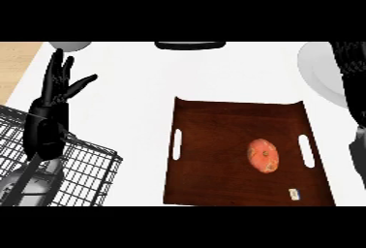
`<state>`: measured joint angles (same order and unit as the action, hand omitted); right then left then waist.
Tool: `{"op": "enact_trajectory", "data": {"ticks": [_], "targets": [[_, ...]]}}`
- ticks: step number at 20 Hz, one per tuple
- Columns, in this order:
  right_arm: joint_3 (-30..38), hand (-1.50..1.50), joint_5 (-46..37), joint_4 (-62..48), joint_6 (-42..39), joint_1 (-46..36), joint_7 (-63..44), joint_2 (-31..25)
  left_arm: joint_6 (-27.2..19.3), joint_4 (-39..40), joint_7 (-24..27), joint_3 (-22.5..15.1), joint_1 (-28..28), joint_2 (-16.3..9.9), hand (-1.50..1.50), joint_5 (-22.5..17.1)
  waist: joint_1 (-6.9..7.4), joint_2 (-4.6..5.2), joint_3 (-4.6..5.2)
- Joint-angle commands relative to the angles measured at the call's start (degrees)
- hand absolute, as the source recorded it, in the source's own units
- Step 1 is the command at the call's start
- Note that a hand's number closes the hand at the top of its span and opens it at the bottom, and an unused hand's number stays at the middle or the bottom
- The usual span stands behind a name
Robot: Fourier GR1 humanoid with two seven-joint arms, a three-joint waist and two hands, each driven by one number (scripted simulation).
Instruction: Pick the squash from the tray and place it in the plate
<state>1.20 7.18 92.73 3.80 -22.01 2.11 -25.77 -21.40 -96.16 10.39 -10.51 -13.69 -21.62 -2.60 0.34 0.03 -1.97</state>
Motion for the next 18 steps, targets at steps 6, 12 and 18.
{"op": "enact_trajectory", "data": {"ticks": [6, 12, 18], "targets": [[-12.5, 1.5, 15.5, -4.4, -27.2, 0.0, 3.4, 3.8, 6.6, 5.9, -20.5, -3.6, -2.3, 1.1, 0.0, -0.7, 7.1, 3.91, 1.91], [-7.9, -1.5, 12.3, -11.3, -29.4, 6.3, 18.8, 1.1, 2.9, 3.6, -38.3, -4.7, -6.3, 2.2, 0.0, 0.1, 4.41, 2.71, 1.97], [-10.1, -1.5, 3.7, -14.0, -40.6, 5.0, 28.7, -8.6, 0.9, 5.4, -36.2, -7.4, -4.8, 3.7, 0.0, 2.0, 5.07, 2.03, 2.24]]}}
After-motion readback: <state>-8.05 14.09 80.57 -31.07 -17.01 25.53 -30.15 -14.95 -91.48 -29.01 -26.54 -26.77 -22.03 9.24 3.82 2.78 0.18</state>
